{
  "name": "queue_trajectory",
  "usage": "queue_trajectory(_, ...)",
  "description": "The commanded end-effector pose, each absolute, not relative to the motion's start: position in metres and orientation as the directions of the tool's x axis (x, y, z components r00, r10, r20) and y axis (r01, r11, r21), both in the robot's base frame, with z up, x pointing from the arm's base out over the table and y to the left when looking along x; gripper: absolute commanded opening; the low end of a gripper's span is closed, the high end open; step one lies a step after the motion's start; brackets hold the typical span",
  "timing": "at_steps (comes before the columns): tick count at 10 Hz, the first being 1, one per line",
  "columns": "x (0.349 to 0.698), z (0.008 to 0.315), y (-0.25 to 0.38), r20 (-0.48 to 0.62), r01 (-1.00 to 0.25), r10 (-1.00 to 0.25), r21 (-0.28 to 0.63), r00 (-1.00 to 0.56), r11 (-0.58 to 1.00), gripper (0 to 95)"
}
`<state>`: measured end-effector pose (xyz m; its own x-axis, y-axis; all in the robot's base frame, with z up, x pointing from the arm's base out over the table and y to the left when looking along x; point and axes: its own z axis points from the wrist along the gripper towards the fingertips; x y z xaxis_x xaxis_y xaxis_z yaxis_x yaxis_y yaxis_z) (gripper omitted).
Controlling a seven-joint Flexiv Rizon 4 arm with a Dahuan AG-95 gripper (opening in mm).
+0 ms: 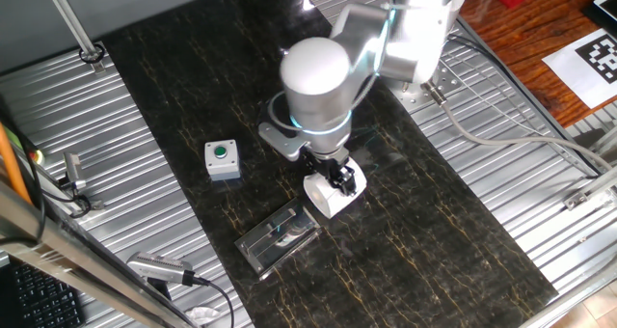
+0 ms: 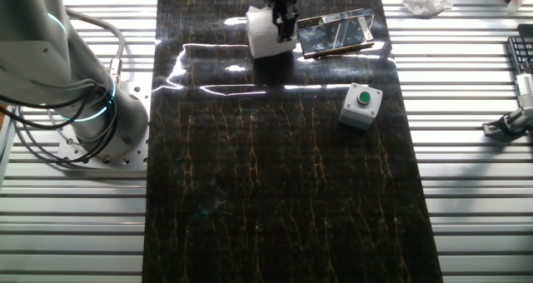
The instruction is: Put the toilet paper on its holder
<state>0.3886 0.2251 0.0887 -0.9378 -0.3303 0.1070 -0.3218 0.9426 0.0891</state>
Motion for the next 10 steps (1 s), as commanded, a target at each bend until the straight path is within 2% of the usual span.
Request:
queue_trajectory(1, 0.392, 0.089, 0.226, 0.103, -0.321, -0.329, 0.085, -0.939, 0.943, 0.0)
queue_trajectory(10, 0.414, 0.087, 0.236, 0.102, -0.307, -0.313, 0.075, -0.944, 0.949, 0.0)
